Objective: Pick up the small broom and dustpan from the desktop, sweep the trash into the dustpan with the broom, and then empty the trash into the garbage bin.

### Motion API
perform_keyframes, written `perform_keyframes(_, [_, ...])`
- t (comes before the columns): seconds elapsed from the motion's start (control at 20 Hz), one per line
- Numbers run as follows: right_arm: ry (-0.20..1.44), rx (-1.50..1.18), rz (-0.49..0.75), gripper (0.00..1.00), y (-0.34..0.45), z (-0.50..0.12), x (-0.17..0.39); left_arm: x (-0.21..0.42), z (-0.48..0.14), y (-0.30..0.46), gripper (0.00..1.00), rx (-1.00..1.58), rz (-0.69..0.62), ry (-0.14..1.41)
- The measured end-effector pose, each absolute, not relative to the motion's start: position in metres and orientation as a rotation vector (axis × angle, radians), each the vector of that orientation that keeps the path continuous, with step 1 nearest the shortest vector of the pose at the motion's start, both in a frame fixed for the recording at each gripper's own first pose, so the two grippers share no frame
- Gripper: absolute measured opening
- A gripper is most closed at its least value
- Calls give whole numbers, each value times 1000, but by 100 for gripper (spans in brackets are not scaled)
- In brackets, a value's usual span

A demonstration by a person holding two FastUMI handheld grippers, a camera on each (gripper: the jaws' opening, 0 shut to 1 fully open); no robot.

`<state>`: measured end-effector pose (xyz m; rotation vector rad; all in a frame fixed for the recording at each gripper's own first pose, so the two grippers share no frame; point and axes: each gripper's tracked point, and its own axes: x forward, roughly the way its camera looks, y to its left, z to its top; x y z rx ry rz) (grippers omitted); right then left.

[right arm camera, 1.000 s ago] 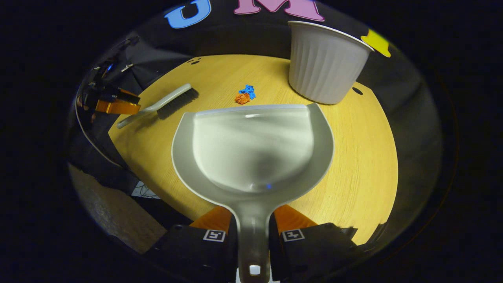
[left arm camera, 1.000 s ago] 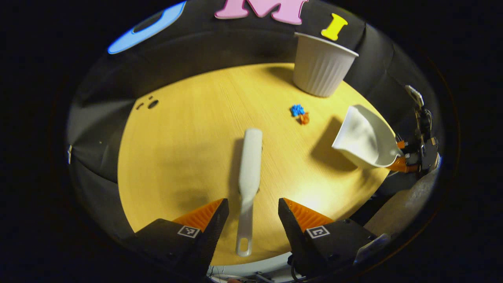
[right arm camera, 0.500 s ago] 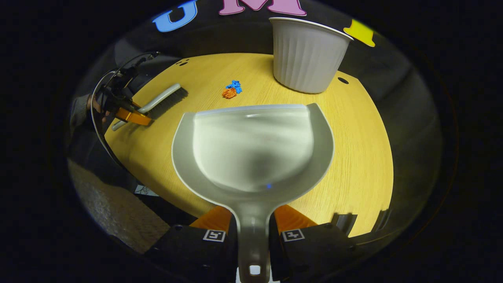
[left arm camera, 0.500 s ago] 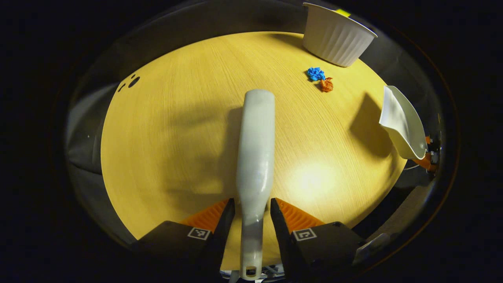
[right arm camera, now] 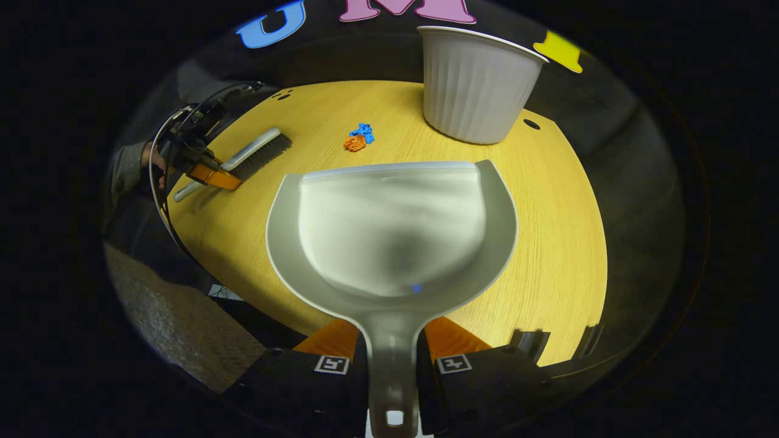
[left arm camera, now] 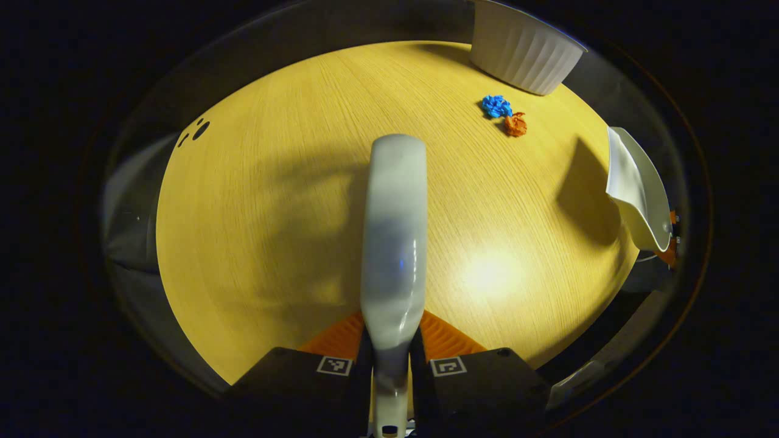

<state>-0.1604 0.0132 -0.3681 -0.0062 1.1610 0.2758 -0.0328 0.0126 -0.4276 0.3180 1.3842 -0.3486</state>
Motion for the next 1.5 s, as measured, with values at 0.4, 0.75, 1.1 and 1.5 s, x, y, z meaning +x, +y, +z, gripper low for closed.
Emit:
perform_keyframes(0.4, [1324, -53, 361, 37, 34, -360, -161, 36, -393, -1, 25, 464, -282, 1193])
perform_keyframes(0.75, [1416, -105, 390, 37, 35, -374, -153, 84, -395, -55, 25, 571, -370, 1144])
perform_keyframes(1.1, [1429, -112, 381, 37, 29, -385, -143, 114, -417, -96, 24, 716, -437, 1145])
perform_keyframes(1.5, [1421, -98, 364, 37, 20, -393, -133, 74, -429, -138, 25, 696, -646, 1257])
